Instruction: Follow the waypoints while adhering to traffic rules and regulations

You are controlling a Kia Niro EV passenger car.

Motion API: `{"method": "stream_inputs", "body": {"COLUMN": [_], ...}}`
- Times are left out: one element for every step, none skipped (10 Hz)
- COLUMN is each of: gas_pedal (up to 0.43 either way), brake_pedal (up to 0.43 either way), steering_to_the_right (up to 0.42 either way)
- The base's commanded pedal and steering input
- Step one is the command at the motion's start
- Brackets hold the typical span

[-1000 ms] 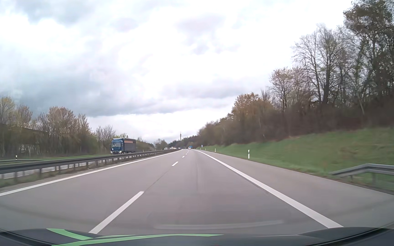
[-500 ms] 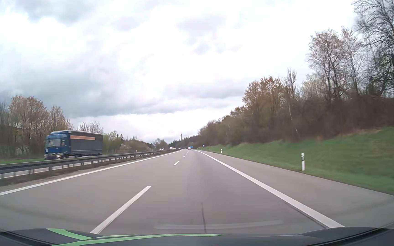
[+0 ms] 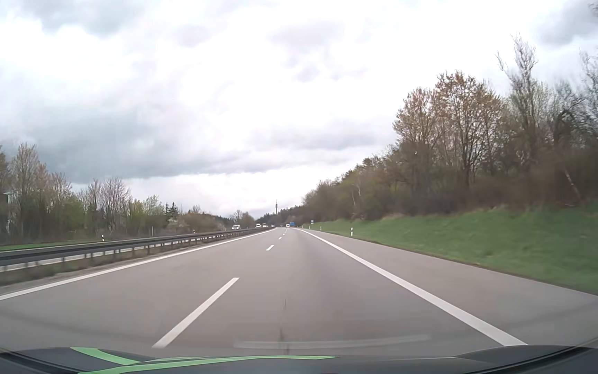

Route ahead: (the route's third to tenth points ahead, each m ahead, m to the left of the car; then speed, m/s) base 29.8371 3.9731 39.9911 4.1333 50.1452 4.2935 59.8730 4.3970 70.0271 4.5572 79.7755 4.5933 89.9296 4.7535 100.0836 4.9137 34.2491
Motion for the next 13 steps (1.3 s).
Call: {"method": "stream_inputs", "body": {"gas_pedal": [0.449, 0.449, 0.449, 0.449, 0.449, 0.449, 0.449, 0.449, 0.449, 0.449, 0.449, 0.449, 0.449], "brake_pedal": [0.000, 0.000, 0.000, 0.000, 0.000, 0.000, 0.000, 0.000, 0.000, 0.000, 0.000, 0.000, 0.000], "steering_to_the_right": [-0.004, -0.004, -0.004, -0.004, -0.003, -0.004, -0.004, -0.004, -0.004, -0.004, -0.004, -0.003, -0.003]}}
